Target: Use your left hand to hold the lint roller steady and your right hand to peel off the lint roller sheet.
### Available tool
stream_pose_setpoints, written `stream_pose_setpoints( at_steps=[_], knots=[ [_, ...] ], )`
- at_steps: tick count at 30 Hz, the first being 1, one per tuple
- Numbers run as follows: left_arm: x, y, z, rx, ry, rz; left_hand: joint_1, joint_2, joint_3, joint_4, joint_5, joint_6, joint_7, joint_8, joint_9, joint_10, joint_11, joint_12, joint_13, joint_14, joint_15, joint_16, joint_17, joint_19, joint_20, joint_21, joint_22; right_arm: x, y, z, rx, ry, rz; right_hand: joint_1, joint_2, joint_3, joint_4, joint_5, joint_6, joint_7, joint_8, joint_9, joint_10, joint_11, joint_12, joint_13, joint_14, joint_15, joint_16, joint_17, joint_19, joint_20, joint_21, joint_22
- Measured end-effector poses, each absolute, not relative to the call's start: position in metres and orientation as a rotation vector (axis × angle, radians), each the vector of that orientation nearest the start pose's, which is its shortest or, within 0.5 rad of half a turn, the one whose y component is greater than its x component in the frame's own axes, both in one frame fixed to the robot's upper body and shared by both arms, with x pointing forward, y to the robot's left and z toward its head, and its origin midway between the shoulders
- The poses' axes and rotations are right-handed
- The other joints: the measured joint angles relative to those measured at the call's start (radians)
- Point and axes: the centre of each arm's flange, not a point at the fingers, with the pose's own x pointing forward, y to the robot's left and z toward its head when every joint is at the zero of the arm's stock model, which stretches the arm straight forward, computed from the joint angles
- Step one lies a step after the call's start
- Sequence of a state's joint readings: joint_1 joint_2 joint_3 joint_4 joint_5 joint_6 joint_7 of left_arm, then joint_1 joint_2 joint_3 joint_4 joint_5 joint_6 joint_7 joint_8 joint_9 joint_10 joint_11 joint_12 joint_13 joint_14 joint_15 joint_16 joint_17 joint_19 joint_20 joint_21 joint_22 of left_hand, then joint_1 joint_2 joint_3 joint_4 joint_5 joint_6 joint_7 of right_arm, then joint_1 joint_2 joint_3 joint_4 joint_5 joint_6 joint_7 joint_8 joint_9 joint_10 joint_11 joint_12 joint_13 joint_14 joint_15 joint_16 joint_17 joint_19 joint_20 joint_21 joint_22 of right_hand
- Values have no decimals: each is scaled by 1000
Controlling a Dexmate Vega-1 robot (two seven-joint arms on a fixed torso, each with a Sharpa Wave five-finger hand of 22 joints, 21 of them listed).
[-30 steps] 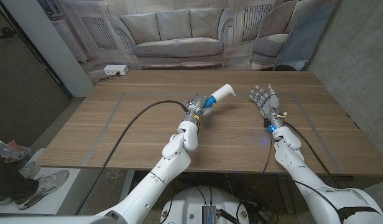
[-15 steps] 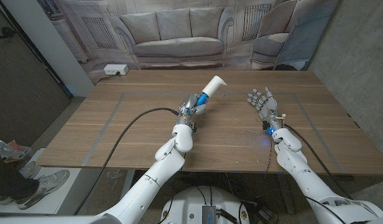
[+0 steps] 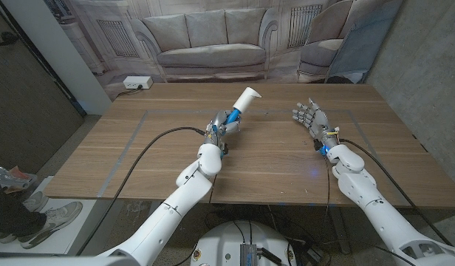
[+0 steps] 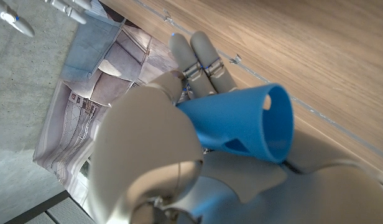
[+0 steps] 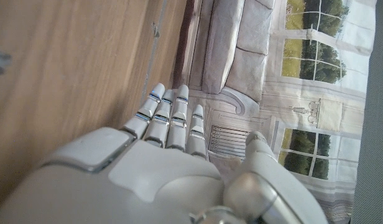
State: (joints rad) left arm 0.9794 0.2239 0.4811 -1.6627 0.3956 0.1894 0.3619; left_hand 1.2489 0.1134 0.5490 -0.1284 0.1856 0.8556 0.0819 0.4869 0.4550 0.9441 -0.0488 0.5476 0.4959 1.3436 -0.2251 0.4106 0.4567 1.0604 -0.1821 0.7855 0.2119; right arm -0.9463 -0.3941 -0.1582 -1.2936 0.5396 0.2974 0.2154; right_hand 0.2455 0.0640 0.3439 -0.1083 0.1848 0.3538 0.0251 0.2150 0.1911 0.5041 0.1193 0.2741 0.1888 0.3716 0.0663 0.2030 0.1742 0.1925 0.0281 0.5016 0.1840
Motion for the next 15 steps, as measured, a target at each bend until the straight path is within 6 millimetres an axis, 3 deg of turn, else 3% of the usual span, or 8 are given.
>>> stream_pose_setpoints(
  at_steps=[8, 15],
  knots=[
    [599, 113, -38, 620, -611, 90, -8, 0, -4, 1, 0, 5, -5, 2, -1, 0, 0, 1, 11, 0, 0, 8, 14, 0, 0, 15, 0, 629, -304, -32, -32, -655, 257, 76, 8, 25, -46, -4, 50, 1, 12, 2, 51, -17, 7, 0, 71, -24, 9, 3, 37, -13, 0, 5],
    [600, 115, -33, 632, -598, 63, -7, 0, -7, -1, 0, 8, -3, 2, -6, 0, 0, 9, 19, 0, 0, 8, 23, 0, 0, 22, 0, 620, -299, -14, -130, -661, 249, 110, 8, 35, -56, -4, 93, 0, 24, 2, 83, -26, 15, 5, 124, -41, 20, 5, 57, -10, 0, 6]
  ],
)
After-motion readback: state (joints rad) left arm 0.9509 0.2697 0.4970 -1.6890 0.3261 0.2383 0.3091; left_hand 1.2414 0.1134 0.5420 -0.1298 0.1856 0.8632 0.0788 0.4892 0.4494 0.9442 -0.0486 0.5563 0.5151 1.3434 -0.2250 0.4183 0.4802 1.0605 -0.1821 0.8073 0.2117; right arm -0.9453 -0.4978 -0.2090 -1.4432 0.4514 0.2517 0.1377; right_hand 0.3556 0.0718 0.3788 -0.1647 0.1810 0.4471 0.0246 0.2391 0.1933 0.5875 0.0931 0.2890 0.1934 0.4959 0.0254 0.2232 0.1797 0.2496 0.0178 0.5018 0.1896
